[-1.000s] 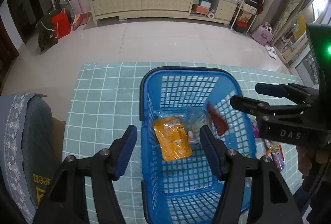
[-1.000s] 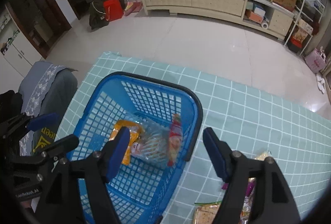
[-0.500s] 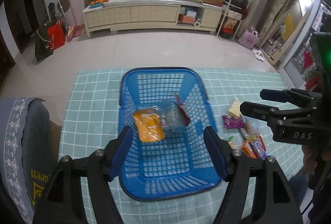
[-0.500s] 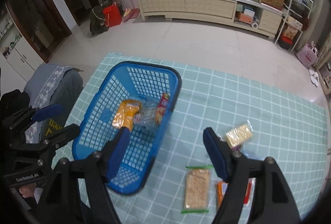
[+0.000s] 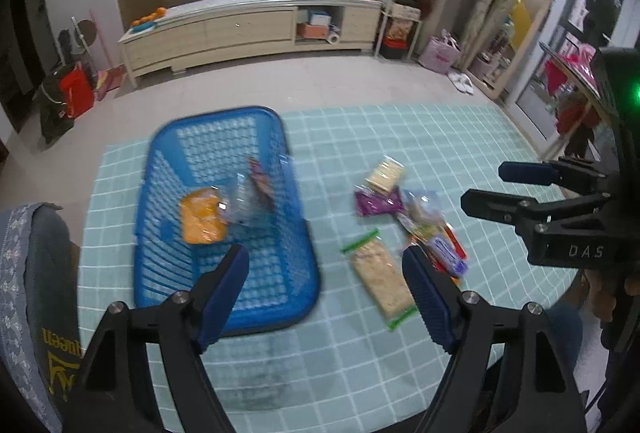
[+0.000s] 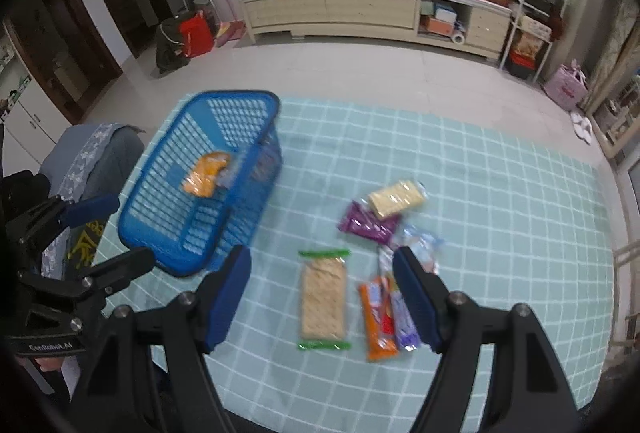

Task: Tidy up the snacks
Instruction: 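Withdraw both tools from the basket toward the remaining snacks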

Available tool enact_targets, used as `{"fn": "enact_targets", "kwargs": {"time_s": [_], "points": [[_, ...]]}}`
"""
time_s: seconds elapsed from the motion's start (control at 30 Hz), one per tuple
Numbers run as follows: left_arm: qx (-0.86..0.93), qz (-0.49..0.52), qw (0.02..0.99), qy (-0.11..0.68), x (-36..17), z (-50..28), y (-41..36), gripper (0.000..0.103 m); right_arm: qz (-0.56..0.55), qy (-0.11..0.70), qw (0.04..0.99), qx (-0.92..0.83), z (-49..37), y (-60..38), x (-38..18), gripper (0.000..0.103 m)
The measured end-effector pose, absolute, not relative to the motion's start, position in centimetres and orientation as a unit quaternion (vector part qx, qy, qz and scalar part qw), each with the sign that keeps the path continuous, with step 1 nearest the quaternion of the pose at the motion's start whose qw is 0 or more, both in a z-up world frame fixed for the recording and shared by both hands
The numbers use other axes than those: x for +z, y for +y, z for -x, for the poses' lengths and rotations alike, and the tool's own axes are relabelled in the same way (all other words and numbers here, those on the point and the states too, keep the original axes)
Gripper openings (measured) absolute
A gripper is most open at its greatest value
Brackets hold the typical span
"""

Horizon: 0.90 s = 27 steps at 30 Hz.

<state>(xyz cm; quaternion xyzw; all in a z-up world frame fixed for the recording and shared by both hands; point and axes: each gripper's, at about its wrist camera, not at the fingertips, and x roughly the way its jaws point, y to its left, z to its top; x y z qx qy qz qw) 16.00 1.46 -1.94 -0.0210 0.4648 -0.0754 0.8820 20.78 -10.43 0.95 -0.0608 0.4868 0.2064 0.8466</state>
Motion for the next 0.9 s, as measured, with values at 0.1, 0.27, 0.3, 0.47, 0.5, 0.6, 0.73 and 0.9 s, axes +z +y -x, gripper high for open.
{"fn": "enact_targets", "kwargs": {"time_s": [0.1,0.27,0.3,0.47,0.5,0.6,0.73,0.9], "points": [[-0.085,0.028,0.877,0.472,-3.4,-15.6,-0.3,0.077,0.061,0.492,0.847,0.194,-20.0,-12.7,-0.4,0.077],[-0.098,0.042,0.865,0.49,-6.0,-15.2,-2.9,0.077,0.058,0.507,0.84,0.185,-19.3,-15.6,-3.0,0.077],[-0.098,0.045,0.863,0.493,-6.4,-15.2,-3.3,0.077,0.057,0.507,0.84,0.181,-19.1,-16.3,-3.6,0.077],[-0.096,0.058,0.851,0.513,-9.1,-15.5,-5.6,0.077,0.051,0.504,0.845,0.173,-18.6,-18.1,-5.7,0.077],[-0.093,0.056,0.848,0.518,-9.8,-15.6,-6.1,0.077,0.055,0.5,0.847,0.171,-18.5,-18.4,-6.3,0.077],[-0.088,0.057,0.843,0.527,-11.4,-15.9,-7.2,0.077,0.064,0.494,0.852,0.165,-18.5,-19.0,-7.5,0.077],[-0.064,0.069,0.841,0.533,-13.7,-16.4,-7.6,0.077,0.058,0.483,0.858,0.167,-18.9,-19.8,-9.5,0.077],[-0.045,0.097,0.83,0.547,-16.5,-17.8,-7.2,0.077,0.04,0.484,0.859,0.164,-19.9,-20.5,-12.1,0.077]]}}
